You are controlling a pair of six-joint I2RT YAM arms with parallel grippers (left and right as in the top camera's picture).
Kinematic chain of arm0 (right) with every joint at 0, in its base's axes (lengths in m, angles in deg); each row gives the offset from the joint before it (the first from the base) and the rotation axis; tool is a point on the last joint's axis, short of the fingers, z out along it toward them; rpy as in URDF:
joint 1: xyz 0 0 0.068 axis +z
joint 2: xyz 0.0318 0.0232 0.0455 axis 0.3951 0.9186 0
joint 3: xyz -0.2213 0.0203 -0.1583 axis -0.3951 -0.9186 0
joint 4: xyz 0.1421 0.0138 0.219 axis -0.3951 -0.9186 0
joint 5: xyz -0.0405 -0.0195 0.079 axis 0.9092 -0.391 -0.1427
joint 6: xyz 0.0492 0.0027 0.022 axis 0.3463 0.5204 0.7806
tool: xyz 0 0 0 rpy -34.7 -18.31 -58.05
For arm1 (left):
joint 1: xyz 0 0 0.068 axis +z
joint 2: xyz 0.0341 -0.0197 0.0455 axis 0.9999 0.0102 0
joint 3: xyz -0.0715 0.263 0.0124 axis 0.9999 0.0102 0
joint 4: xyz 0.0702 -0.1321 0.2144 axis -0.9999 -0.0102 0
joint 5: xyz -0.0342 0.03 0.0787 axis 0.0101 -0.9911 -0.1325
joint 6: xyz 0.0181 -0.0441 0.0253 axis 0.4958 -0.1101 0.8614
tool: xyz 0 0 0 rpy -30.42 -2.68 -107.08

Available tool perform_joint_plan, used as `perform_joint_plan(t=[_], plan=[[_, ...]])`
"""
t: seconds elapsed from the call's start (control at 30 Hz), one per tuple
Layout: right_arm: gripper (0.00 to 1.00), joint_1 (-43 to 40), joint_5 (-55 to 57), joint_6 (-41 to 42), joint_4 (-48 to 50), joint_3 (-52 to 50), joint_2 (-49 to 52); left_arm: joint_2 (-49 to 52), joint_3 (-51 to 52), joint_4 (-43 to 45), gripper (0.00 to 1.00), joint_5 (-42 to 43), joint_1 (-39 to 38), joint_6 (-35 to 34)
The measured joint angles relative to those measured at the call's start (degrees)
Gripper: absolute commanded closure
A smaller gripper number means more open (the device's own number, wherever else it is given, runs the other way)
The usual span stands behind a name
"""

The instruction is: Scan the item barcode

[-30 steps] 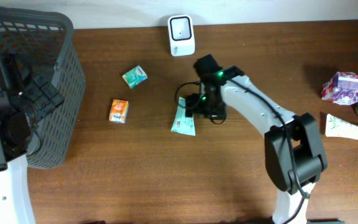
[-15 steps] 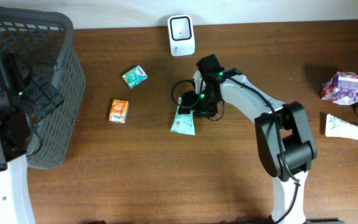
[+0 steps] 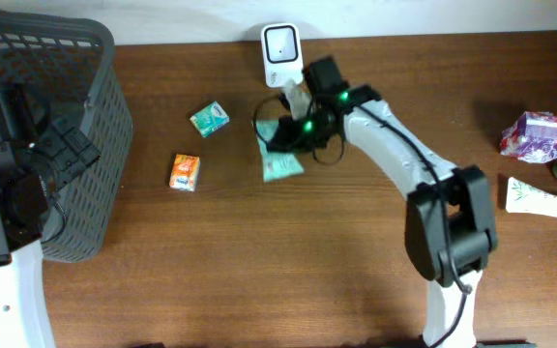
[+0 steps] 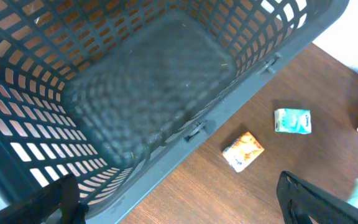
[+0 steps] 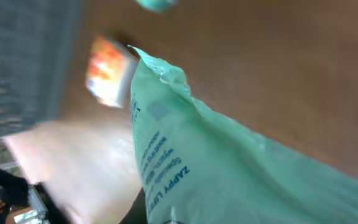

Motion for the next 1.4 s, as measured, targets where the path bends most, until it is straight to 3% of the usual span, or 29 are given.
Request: perform_joint_plan(t=[0.2, 0.43, 0.77, 1.0, 1.13, 1.27, 1.4], plan=[[0.95, -4.9, -8.9, -4.3, 0.6, 9.0, -4.7, 0.0, 0.0, 0.0, 0.01, 0.0, 0.0, 0.0], [0.95, -12.2, -21.3, -4.7, 0.0, 9.3, -4.8, 0.0, 0.0, 0.0, 0.01, 0.0, 0.0, 0.0], [0.95, -14.3, -16.9, -4.7, -10.0, 9.4, -4.8, 0.0, 0.0, 0.0, 0.01, 0.0, 0.0, 0.0], [0.95, -12.3, -0.9, -4.0, -16.6, 9.5, -4.8, 0.0, 0.0, 0.0, 0.01, 0.0, 0.0, 0.0], [0.92, -5.4, 30.9, 7.8, -23.2, 8.4, -4.8, 0.0, 0.0, 0.0, 0.01, 0.0, 0.0, 0.0], [0.85, 2.1, 55.9, 21.0, -22.0, -1.4, -5.0, 0.0, 0.0, 0.0, 0.01, 0.0, 0.0, 0.0], [0.72, 5.3, 64.7, 26.1, -10.5, -18.4, -5.1, 0.0, 0.0, 0.0, 0.01, 0.0, 0.0, 0.0]])
